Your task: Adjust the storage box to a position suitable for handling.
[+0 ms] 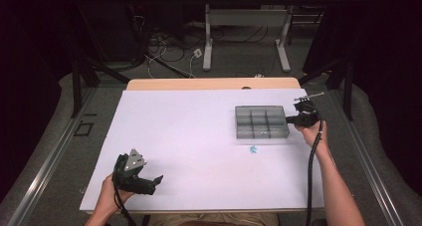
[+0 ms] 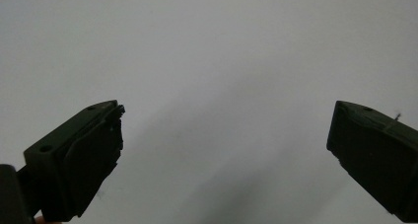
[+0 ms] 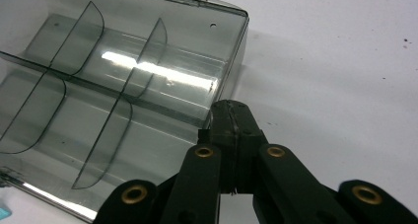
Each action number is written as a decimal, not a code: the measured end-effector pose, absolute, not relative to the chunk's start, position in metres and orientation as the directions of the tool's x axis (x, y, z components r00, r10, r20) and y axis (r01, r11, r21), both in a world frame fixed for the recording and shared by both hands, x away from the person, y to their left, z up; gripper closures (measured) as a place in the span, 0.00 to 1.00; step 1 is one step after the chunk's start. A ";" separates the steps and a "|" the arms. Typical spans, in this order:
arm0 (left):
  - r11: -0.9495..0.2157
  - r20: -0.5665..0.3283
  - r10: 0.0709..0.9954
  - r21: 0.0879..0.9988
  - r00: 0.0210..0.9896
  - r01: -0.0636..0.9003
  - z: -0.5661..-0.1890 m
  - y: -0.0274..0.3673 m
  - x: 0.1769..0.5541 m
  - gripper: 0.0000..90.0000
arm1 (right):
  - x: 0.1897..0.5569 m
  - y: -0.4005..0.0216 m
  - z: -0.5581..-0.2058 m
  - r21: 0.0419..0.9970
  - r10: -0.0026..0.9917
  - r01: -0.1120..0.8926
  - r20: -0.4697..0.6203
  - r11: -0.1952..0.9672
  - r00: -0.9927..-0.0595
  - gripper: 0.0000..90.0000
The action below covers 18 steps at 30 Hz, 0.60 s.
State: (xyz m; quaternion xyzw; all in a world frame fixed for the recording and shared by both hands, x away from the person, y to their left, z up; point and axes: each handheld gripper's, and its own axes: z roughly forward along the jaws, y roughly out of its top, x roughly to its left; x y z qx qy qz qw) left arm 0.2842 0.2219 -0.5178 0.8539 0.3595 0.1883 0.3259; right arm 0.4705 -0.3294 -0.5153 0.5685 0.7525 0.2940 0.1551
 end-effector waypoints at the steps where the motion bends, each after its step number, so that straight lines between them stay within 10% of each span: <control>1: -0.530 0.087 0.737 0.691 0.671 0.492 -0.518 0.222 0.284 0.00 | 0.470 -0.328 -0.515 0.614 0.948 0.768 0.100 0.181 -0.303 1.00; 18: -0.535 0.093 0.734 0.688 0.672 0.490 -0.518 0.222 0.285 0.00 | 0.472 -0.317 -0.519 0.607 0.945 0.771 0.099 0.191 -0.311 1.00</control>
